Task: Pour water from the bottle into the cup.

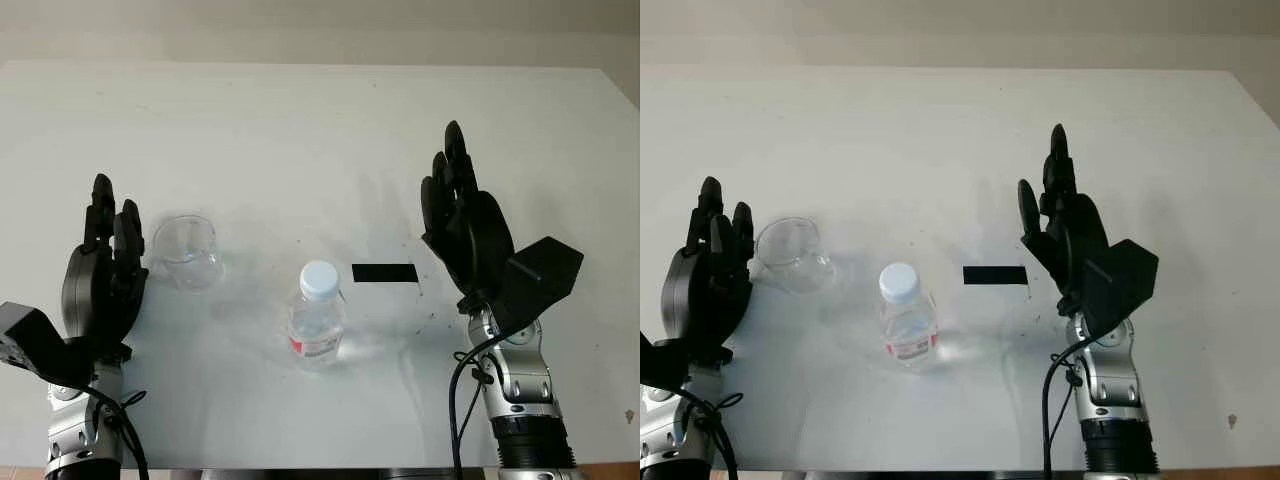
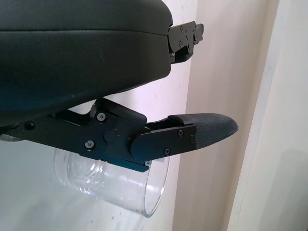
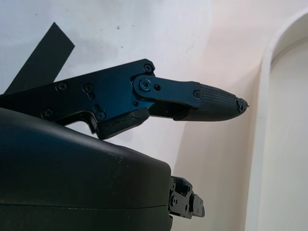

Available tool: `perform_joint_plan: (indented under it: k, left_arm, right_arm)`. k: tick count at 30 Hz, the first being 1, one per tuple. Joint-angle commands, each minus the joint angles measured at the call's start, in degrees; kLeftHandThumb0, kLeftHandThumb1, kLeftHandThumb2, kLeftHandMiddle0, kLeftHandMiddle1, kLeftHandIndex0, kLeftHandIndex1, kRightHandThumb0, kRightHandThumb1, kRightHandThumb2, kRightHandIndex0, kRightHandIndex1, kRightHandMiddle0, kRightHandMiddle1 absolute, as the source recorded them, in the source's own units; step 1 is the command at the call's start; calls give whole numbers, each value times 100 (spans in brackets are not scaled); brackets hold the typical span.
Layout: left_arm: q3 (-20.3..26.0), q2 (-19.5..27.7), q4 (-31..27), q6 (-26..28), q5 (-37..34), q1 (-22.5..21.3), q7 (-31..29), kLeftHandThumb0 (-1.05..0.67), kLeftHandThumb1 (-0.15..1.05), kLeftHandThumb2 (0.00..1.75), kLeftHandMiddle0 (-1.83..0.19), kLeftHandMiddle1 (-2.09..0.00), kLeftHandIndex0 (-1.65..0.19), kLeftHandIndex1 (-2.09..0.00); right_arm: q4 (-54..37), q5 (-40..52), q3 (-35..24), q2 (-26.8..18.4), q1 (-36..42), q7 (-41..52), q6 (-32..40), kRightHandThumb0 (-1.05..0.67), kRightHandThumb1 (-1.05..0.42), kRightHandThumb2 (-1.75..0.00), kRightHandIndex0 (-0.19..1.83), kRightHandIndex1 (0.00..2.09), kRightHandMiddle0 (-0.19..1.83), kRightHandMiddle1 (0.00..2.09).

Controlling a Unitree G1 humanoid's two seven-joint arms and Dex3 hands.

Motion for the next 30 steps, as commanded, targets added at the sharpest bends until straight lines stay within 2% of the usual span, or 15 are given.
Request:
perform_joint_plan:
  k: [1, 8, 12, 14, 17, 20, 23, 26, 28, 30]
  left_arm:
    - [7, -18, -15, -50, -22, 111, -30, -73, 105, 53, 16, -6, 17, -5]
    - [-2, 17, 2, -54, 28, 86, -3, -73, 105, 55, 17, -5, 18, -5]
    - [2, 36, 19, -48, 52, 72, 19, -72, 105, 56, 18, -5, 19, -5]
    - [9, 11, 33, -54, 44, 72, 46, -72, 105, 55, 17, -5, 19, -5]
    - [-14, -14, 36, -70, 71, 62, 98, -72, 105, 55, 16, -6, 18, -5]
    - [-24, -27, 41, -58, 68, 31, 134, -73, 105, 55, 16, -6, 18, -5]
    - [-26, -28, 16, -26, 37, -1, 137, -72, 105, 54, 16, -5, 18, -5]
    - [-41, 12, 8, -4, 56, -19, 113, -72, 105, 55, 17, -5, 19, -5]
    - [-40, 27, 26, -6, 62, -30, 101, -72, 105, 55, 17, -5, 18, -5]
    - [-37, 36, 27, -12, 63, -35, 95, -72, 105, 54, 17, -5, 18, -5]
  right_arm:
    - [-4, -15, 23, -88, -67, 17, 17, -76, -105, -56, -19, 0, -18, 3]
    - [450, 1, 107, -259, -222, 430, -60, -78, -105, -59, -19, 0, -19, 2]
    - [822, 691, -17, -461, -369, 1487, -5, -87, -105, -53, -19, 0, -19, 2]
    - [1064, 1275, -168, -584, -486, 2300, 103, -88, -105, -39, -19, 0, -19, 2]
    - [1144, 1675, -265, -771, -554, 2958, 274, -91, -104, -17, -19, 0, -19, 1]
    - [1214, 1657, -196, -1047, -560, 3565, 61, -95, -102, -8, -19, 0, -19, 0]
    - [839, 1544, 18, -1422, -361, 4306, -229, -97, -99, -5, -19, 0, -19, 0]
    - [488, 1574, 175, -1577, -205, 4713, -339, -96, -98, -5, -19, 0, -19, 0]
    - [335, 1603, 224, -1612, -140, 4822, -333, -96, -97, -5, -19, 0, -19, 0]
    - [25, 1785, 302, -1644, -39, 4979, -26, -90, -95, -4, -19, 0, -19, 0]
